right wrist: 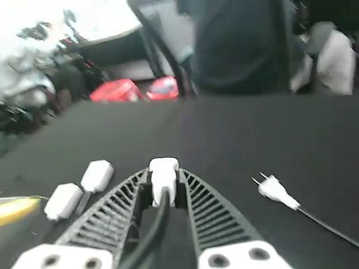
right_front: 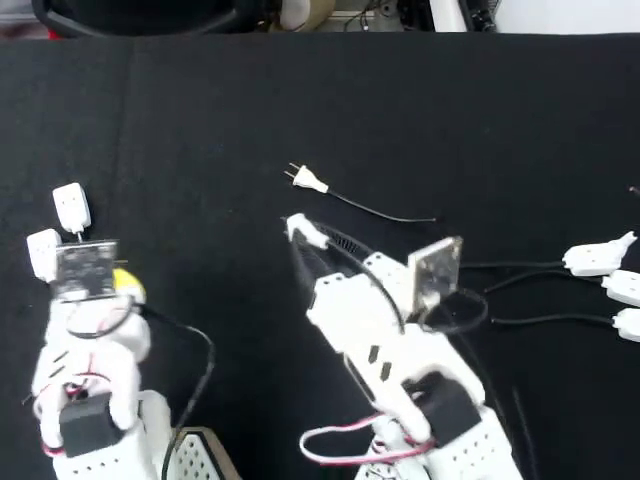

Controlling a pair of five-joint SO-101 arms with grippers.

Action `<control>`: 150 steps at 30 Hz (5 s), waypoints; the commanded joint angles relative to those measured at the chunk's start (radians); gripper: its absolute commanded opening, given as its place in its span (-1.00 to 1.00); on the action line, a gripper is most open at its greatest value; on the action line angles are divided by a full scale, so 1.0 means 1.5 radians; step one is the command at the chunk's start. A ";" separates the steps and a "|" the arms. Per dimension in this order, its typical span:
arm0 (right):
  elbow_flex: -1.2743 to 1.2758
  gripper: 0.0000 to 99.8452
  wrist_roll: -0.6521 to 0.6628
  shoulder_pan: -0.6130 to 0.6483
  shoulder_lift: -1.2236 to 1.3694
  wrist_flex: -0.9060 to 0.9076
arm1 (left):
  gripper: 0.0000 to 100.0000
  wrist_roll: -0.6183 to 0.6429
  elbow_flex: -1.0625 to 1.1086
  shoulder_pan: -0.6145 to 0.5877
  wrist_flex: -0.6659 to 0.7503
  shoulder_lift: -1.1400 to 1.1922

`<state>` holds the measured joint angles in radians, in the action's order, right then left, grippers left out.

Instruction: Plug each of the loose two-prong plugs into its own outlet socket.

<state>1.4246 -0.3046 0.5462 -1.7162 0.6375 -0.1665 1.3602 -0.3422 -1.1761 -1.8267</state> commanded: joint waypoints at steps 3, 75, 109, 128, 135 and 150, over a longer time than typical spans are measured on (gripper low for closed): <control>-0.115 -0.98 0.008 -0.024 0.303 -0.055 | -0.74 -0.015 0.129 -0.193 0.190 0.020; -0.202 -0.98 0.084 -0.024 0.594 -0.093 | -0.91 -0.085 -0.762 -0.300 0.253 1.394; -0.388 -0.98 0.084 -0.288 0.589 0.133 | -0.94 -0.330 -0.055 0.360 0.299 0.573; -0.386 -0.98 0.084 -0.288 0.590 0.133 | -0.34 -0.321 -0.060 0.342 0.261 0.569; -0.380 -0.98 0.084 -0.270 0.591 0.133 | -0.71 -0.317 0.008 0.435 0.341 0.575; -0.374 -0.98 0.084 -0.257 0.590 0.132 | -0.41 -0.313 -0.014 0.382 0.358 0.644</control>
<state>0.8938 -0.1895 0.1504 -0.8309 0.8355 -0.6160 1.4001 0.2470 -0.6160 -0.9367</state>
